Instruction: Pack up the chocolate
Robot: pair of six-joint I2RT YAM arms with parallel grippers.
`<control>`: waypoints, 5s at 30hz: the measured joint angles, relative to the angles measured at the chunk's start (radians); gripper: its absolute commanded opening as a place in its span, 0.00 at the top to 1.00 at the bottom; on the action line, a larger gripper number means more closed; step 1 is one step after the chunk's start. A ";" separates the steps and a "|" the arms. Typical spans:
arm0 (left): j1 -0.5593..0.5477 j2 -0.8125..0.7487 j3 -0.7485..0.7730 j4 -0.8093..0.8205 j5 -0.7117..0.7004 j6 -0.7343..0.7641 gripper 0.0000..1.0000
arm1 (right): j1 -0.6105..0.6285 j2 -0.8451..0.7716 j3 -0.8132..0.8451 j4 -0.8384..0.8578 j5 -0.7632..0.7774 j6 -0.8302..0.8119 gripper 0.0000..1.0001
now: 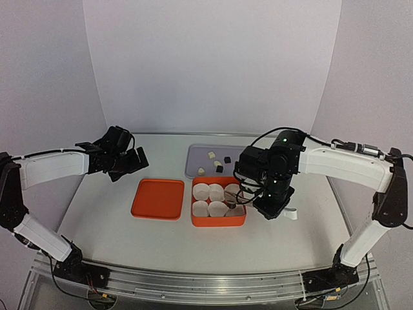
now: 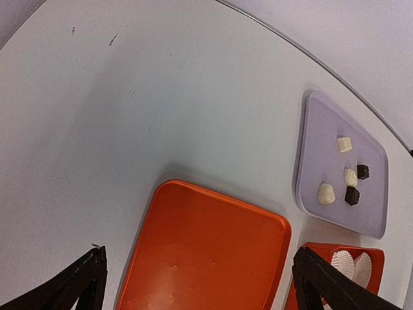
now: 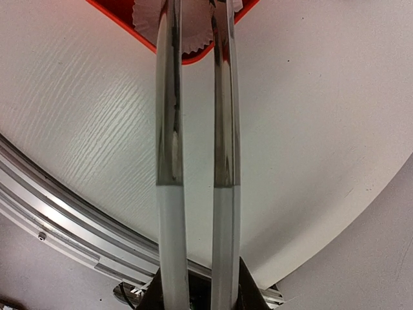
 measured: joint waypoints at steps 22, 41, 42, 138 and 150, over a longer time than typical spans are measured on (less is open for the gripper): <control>0.000 0.000 -0.005 0.001 0.003 0.001 0.00 | 0.000 0.047 -0.024 0.002 0.031 0.026 1.00; 0.000 -0.001 -0.031 0.004 -0.003 0.000 0.00 | 0.000 0.071 -0.024 0.011 0.045 0.057 0.67; 0.000 -0.001 -0.031 0.004 -0.003 0.000 0.00 | 0.000 0.071 -0.024 0.011 0.045 0.057 0.67; 0.000 0.191 0.061 0.110 0.187 0.117 0.00 | -0.334 0.771 0.816 0.010 0.251 -0.118 0.87; 0.000 0.144 0.032 0.113 0.180 0.111 0.00 | -0.322 0.640 0.731 0.009 0.300 -0.122 0.93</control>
